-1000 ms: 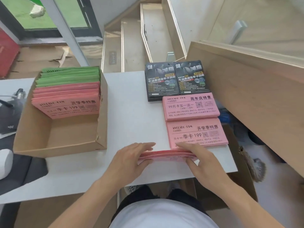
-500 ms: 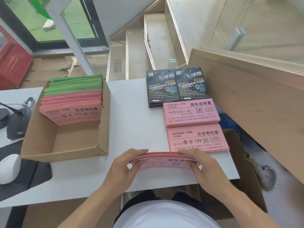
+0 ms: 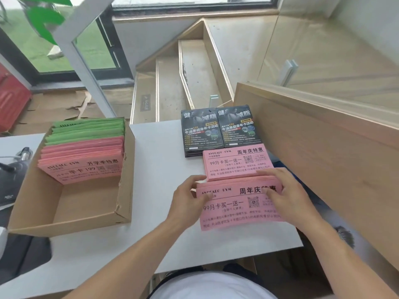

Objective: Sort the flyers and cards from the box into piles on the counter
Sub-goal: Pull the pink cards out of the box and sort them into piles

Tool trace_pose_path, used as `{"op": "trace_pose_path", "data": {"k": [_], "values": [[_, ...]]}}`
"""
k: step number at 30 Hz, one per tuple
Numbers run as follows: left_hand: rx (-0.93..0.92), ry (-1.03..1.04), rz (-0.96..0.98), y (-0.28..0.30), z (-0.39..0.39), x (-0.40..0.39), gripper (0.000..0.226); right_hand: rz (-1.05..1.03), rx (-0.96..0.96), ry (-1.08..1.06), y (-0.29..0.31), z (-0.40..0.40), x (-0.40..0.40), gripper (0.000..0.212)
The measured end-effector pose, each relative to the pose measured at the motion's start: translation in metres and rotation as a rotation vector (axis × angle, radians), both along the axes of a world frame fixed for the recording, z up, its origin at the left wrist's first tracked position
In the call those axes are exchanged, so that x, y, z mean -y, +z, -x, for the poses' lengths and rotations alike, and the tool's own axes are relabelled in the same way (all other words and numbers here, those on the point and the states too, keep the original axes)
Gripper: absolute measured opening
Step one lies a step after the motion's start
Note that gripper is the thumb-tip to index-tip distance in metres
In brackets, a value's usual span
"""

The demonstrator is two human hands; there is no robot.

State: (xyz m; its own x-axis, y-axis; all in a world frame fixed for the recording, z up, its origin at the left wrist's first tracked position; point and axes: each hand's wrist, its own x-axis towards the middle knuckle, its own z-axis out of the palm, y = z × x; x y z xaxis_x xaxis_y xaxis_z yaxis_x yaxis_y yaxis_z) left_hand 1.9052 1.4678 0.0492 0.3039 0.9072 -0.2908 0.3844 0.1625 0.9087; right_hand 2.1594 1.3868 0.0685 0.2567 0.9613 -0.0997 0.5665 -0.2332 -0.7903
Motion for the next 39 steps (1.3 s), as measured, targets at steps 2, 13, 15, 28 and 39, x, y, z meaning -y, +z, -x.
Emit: {"op": "trace_pose_path", "data": {"k": [2, 13, 15, 28, 39], "values": [[-0.029, 0.012, 0.04, -0.011, -0.022, -0.01, 0.046, 0.039, 0.153, 0.011, -0.012, -0.01, -0.011, 0.048], [-0.202, -0.062, 0.171, -0.053, -0.009, 0.016, 0.115, 0.149, 0.362, -0.095, -0.037, -0.002, 0.013, 0.06], [-0.277, -0.125, 0.162, -0.057, -0.008, 0.027, 0.121, 0.267, 0.321, -0.036, -0.039, -0.001, 0.028, 0.064], [-0.61, -0.196, -0.167, -0.048, -0.039, 0.033, 0.05, 0.313, 0.369, -0.075, -0.051, -0.021, 0.012, 0.045], [-0.659, -0.19, -0.202, -0.046, -0.043, 0.037, 0.063, 0.3, 0.398, -0.071, -0.053, -0.016, 0.013, 0.053]]}}
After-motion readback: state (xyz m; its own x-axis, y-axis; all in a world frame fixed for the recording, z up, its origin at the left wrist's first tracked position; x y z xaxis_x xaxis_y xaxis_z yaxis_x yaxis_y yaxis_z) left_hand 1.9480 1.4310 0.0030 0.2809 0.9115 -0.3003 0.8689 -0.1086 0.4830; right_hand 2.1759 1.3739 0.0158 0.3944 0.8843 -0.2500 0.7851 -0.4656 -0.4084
